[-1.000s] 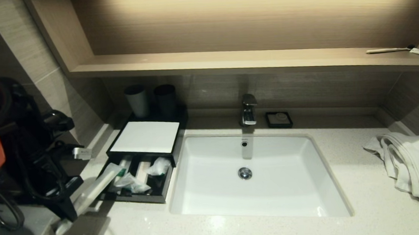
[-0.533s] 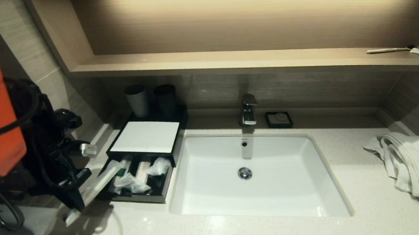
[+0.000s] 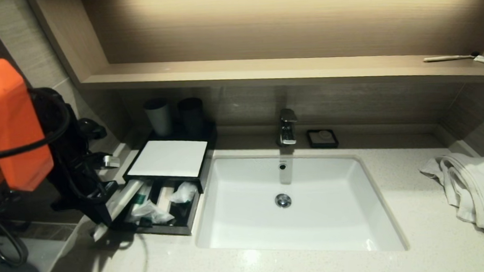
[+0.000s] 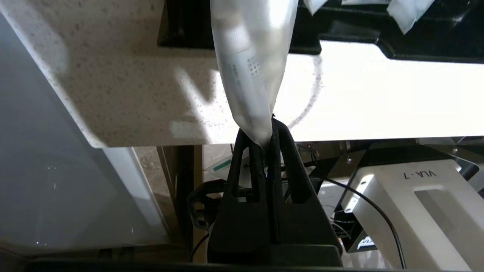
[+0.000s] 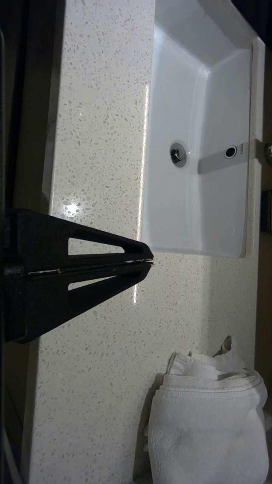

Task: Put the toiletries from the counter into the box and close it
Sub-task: Place the bathroom toiletry into the drawer

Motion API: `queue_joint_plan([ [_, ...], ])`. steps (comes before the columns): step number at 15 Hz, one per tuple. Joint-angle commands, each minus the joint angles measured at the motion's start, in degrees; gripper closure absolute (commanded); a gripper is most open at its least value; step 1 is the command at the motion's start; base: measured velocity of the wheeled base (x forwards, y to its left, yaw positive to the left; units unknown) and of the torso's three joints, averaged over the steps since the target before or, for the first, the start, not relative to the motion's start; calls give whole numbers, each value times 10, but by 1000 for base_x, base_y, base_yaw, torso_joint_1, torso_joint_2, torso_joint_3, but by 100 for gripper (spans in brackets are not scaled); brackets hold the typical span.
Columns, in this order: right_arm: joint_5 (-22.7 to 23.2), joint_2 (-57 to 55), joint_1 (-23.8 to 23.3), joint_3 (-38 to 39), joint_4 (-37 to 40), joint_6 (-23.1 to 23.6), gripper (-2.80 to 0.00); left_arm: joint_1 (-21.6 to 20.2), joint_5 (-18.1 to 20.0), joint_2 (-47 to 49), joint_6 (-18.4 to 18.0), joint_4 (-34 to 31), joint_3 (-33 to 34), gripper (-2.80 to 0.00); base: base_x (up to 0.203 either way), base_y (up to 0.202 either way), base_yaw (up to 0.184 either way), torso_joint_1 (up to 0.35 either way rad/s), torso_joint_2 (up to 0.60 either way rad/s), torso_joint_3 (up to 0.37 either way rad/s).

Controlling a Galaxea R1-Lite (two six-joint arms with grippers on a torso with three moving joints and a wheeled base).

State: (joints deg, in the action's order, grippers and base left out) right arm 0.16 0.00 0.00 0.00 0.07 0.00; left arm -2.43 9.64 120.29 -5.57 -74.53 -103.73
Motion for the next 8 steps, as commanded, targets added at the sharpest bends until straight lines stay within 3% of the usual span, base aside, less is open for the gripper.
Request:
queue_joint_plan([
  [1,0,0,0,0,0,0,0,0,0,18,-1,-4,-14,0,0,0,0,0,0,0],
  [8,0,0,0,0,0,0,0,13,1,53,1,-3,-54,0,0,0,0,0,0,0],
])
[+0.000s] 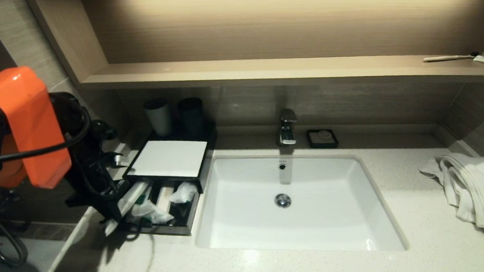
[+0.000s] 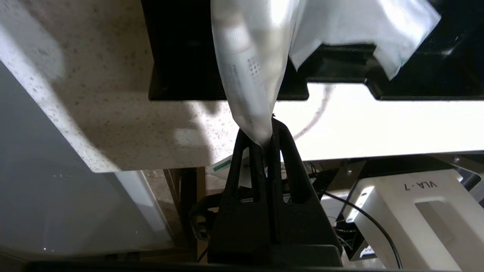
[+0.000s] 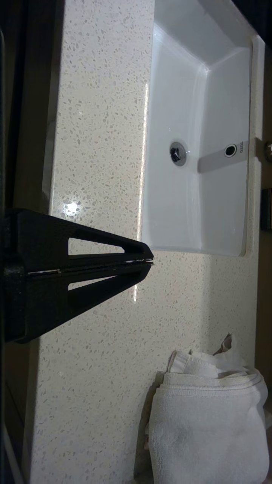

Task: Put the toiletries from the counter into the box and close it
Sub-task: Place the bathroom toiletry into the drawer

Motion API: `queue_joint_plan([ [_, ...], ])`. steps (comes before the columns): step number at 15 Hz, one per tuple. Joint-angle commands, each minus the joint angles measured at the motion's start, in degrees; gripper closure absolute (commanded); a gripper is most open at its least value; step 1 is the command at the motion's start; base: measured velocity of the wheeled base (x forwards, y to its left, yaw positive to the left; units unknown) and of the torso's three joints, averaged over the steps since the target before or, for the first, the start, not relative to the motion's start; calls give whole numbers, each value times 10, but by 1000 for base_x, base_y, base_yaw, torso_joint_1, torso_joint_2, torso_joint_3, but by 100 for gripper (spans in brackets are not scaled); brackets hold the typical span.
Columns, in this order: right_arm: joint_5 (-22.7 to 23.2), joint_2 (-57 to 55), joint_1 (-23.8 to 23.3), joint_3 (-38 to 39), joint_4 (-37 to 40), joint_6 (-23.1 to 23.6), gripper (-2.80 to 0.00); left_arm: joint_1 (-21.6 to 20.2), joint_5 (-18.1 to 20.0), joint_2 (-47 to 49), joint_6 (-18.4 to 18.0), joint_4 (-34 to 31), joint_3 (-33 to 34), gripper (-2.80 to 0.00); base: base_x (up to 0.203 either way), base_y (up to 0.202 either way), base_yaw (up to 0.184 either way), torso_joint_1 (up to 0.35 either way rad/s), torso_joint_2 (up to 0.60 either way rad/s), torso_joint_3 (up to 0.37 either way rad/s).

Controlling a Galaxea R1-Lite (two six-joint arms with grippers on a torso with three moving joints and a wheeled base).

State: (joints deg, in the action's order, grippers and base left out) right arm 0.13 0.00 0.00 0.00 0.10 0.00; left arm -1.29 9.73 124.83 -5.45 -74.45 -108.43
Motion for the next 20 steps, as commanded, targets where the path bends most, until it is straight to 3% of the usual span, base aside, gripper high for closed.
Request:
queue_joint_plan([
  [1,0,0,0,0,0,0,0,4,0,13,0,-4,-18,0,0,0,0,0,0,0],
  [7,0,0,0,0,0,0,0,15,-1,33,5,14,-28,0,0,0,0,0,0,0],
  [20,0,0,0,0,0,0,0,16,1,46,80,98,-28,0,0,0,0,0,0,0],
])
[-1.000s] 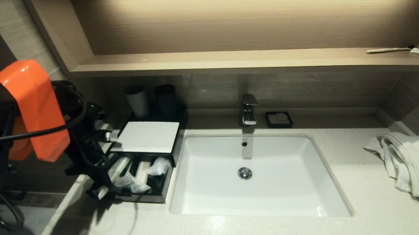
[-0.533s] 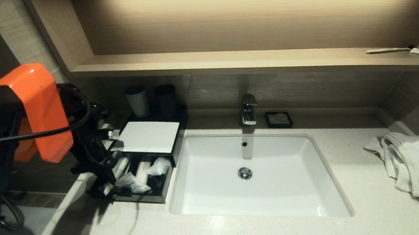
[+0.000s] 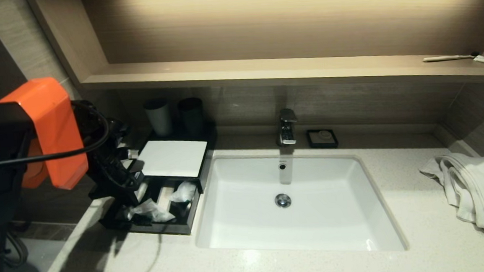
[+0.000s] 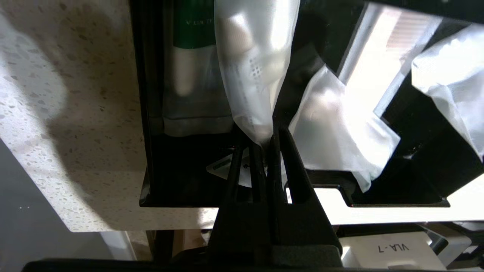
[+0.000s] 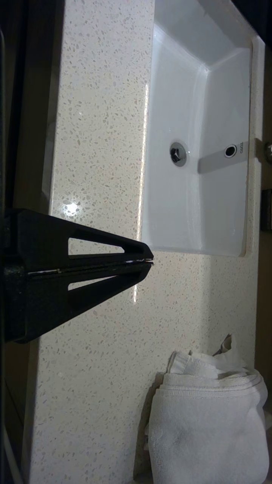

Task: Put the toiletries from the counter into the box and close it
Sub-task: Place the bathroom toiletry into the drawer

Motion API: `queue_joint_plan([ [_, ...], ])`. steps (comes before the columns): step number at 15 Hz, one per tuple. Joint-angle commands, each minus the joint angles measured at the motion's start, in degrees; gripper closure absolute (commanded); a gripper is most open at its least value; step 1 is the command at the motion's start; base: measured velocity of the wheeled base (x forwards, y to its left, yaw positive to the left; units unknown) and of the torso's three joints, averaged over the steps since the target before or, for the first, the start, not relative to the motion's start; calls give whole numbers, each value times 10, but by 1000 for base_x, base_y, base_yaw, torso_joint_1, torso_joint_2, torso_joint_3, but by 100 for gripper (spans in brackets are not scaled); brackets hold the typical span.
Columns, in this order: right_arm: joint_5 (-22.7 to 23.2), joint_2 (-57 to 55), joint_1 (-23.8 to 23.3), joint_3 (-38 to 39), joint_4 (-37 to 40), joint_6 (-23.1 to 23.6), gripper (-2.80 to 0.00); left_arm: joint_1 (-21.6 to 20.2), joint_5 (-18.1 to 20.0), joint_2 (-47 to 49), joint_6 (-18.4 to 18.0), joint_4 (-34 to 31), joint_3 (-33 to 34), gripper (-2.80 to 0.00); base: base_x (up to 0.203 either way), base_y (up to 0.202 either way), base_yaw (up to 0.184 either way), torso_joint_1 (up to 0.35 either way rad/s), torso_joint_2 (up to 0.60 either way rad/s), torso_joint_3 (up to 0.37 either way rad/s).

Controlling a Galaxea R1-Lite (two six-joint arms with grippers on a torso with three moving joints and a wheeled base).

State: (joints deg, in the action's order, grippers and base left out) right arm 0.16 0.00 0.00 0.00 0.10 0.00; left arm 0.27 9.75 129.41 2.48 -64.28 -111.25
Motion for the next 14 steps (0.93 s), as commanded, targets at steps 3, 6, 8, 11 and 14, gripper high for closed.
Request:
queue_joint_plan([
  [3,0,0,0,0,0,0,0,0,1,-3,3,5,0,0,0,0,0,0,0,0],
  [6,0,0,0,0,0,0,0,0,0,-6,15,14,0,0,0,0,0,0,0,0],
  [8,0,0,0,0,0,0,0,0,-1,-10,15,15,0,-280,0,0,0,0,0,0],
  [11,0,0,0,0,0,0,0,0,0,-21,16,8,0,-280,0,0,0,0,0,0],
  [14,0,0,0,0,0,0,0,1,0,-44,20,7,0,-280,0,0,0,0,0,0],
])
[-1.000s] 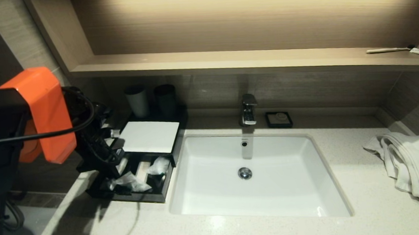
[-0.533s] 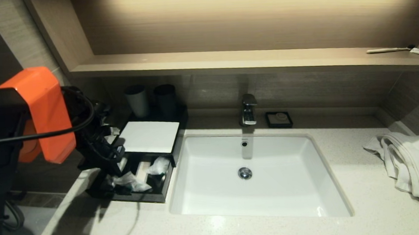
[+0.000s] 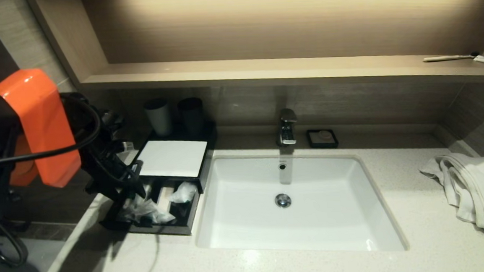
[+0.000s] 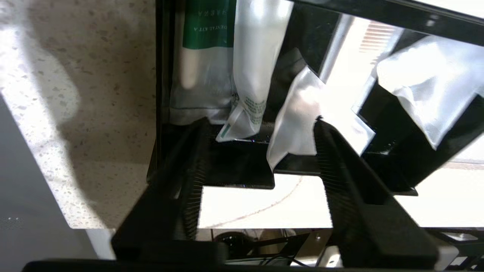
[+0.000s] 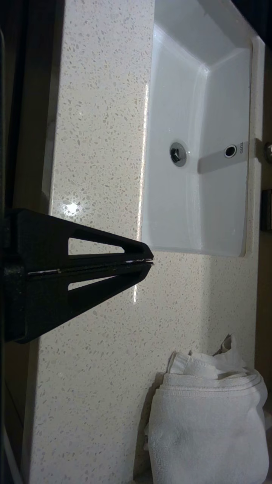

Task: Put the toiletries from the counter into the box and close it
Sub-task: Place the bathroom toiletry into the drawer, then close the drawer

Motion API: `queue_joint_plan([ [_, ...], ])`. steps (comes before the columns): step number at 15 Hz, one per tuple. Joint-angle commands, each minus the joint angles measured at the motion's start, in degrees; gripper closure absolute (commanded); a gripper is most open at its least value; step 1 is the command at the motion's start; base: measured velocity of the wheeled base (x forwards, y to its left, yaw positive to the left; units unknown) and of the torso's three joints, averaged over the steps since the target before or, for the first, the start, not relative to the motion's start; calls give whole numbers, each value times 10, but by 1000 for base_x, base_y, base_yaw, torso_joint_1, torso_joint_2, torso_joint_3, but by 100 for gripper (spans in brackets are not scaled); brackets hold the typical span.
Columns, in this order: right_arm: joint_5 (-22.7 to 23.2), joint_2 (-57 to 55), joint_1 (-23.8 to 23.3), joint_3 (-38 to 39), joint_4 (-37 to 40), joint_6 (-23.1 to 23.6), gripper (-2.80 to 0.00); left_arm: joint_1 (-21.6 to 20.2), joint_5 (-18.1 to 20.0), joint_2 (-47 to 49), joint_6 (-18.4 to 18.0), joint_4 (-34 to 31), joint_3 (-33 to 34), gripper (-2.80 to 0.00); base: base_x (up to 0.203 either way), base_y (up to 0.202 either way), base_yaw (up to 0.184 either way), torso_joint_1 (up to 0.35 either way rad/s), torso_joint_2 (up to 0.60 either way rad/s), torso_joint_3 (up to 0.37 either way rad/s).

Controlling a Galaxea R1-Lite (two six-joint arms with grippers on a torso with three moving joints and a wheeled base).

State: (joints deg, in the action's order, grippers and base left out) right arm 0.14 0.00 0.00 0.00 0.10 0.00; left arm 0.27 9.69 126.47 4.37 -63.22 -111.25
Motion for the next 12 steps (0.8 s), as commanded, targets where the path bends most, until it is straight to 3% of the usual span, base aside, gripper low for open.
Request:
queue_joint_plan([
  [1,0,0,0,0,0,0,0,2,1,-25,5,-3,0,-280,0,0,0,0,0,0],
  [5,0,0,0,0,0,0,0,9,1,-84,9,-4,5,-280,0,0,0,0,0,0],
  [8,0,0,0,0,0,0,0,10,7,-149,8,-9,49,-280,0,0,0,0,0,0],
  [9,0,0,0,0,0,0,0,9,15,-169,8,-9,80,0,0,0,0,0,0,0],
  [12,0,0,0,0,0,0,0,10,30,-213,6,-3,178,0,0,0,0,0,0,0],
])
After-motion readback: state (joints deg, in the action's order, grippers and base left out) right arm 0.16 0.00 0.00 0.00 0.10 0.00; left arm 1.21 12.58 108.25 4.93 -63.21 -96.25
